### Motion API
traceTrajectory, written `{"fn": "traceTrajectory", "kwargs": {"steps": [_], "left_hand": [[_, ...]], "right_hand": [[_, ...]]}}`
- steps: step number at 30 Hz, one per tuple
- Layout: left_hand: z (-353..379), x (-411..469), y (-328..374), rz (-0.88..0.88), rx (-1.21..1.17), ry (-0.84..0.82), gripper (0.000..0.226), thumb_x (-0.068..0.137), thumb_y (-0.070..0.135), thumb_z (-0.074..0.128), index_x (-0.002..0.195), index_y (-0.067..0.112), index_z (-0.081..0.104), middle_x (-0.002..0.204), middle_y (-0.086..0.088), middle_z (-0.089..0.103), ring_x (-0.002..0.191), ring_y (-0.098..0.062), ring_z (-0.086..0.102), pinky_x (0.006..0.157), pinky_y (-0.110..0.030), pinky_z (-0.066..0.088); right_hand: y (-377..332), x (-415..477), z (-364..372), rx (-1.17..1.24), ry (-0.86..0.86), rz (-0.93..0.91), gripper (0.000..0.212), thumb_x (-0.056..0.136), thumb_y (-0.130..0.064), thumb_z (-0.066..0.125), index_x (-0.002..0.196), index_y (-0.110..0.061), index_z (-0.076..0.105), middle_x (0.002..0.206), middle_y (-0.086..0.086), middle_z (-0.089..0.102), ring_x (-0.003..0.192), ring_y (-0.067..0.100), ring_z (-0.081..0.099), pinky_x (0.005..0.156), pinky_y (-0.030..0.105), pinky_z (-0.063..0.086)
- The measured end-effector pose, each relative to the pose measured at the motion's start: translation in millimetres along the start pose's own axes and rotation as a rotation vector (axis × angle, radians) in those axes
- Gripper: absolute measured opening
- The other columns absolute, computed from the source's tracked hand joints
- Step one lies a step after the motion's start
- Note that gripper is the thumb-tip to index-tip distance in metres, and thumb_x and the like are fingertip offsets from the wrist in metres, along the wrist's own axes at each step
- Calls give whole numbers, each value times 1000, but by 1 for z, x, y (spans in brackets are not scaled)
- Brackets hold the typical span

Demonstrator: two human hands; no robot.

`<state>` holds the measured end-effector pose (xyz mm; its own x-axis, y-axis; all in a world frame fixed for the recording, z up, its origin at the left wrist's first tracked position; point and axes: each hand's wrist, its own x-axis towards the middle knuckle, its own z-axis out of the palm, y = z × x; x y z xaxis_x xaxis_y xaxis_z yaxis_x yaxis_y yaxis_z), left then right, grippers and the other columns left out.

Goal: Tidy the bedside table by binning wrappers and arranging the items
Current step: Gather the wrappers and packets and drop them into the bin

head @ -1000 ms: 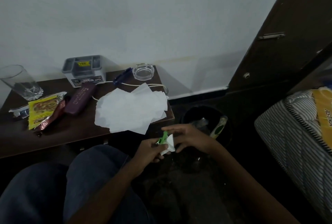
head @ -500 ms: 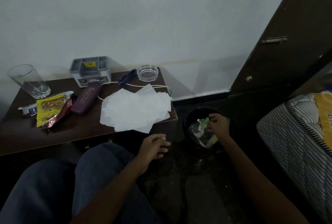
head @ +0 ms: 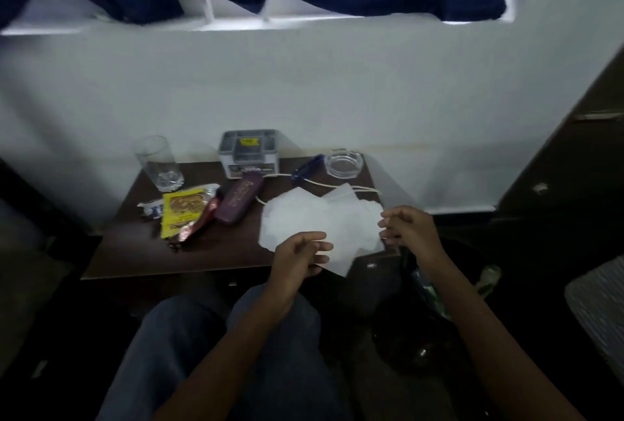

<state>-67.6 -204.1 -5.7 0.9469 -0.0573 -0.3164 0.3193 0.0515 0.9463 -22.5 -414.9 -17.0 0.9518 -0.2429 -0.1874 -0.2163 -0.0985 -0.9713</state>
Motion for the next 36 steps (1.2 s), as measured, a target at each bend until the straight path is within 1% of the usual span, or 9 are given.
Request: {"fn": "traceTrajectory", "kwargs": {"steps": [7,11,14,19,23,28,30,33,36], "left_hand": [[-121,30,22,117,145,357,14,89,2,55,96,7,66,85,-6,68,59,-5,63,53,-13,49],[-189,54,11,83,312,644,28,86,-1,58,113,-4,63,109,-18,66,100,-31,62,88,-33,47],[-229,71,-2,-93,382,795,25,85,13,56,107,9,66,112,-17,66,106,-34,59,94,-40,46],[-257,95,-19,-292,525,763,34,87,42,54,114,24,64,124,-7,59,119,-32,49,104,-44,30],[-253,113,-21,-272,480,755,37,82,48,61,110,24,64,118,-1,62,119,-29,49,105,-40,27],[-261,123,-28,-186,404,747,15,77,33,71,82,25,59,104,-5,69,103,-26,59,100,-45,40],[-266,121,-28,-154,340,723,14,81,25,69,88,14,62,104,-10,68,102,-28,60,98,-42,43],[-274,113,-25,-85,329,682,17,84,20,67,92,5,62,99,-12,66,99,-28,60,91,-38,45],[-280,100,-19,-5,306,651,16,86,16,64,75,13,54,87,-8,62,89,-24,59,73,-29,44]], "right_hand": [[-60,-8,123,-115,-385,-123,19,89,0,50,83,-12,64,75,4,67,54,7,63,55,19,49],[-69,-7,183,-184,-519,-131,22,87,1,50,80,-14,64,74,4,66,54,9,61,55,20,48],[-71,0,219,-252,-581,-131,16,87,1,52,87,-8,66,75,7,66,50,6,60,51,18,46],[-69,21,266,-530,-583,-330,19,83,0,56,84,-13,69,88,3,64,77,10,58,61,12,46],[-56,43,289,-929,-513,-529,28,82,-8,55,108,-16,65,116,6,60,113,26,49,94,36,44],[-47,52,303,-1253,-477,-527,50,88,-32,51,137,-25,39,139,7,42,128,31,31,101,44,33],[-42,56,309,-1279,-490,-489,52,90,-33,48,139,-27,34,141,8,41,130,33,27,104,46,28],[-36,61,316,-1283,-508,-480,47,93,-32,43,139,-31,34,141,8,42,133,34,25,106,50,22],[-34,59,322,-1273,-490,-536,40,92,-28,42,131,-30,47,136,3,49,132,32,26,104,48,21]]}}
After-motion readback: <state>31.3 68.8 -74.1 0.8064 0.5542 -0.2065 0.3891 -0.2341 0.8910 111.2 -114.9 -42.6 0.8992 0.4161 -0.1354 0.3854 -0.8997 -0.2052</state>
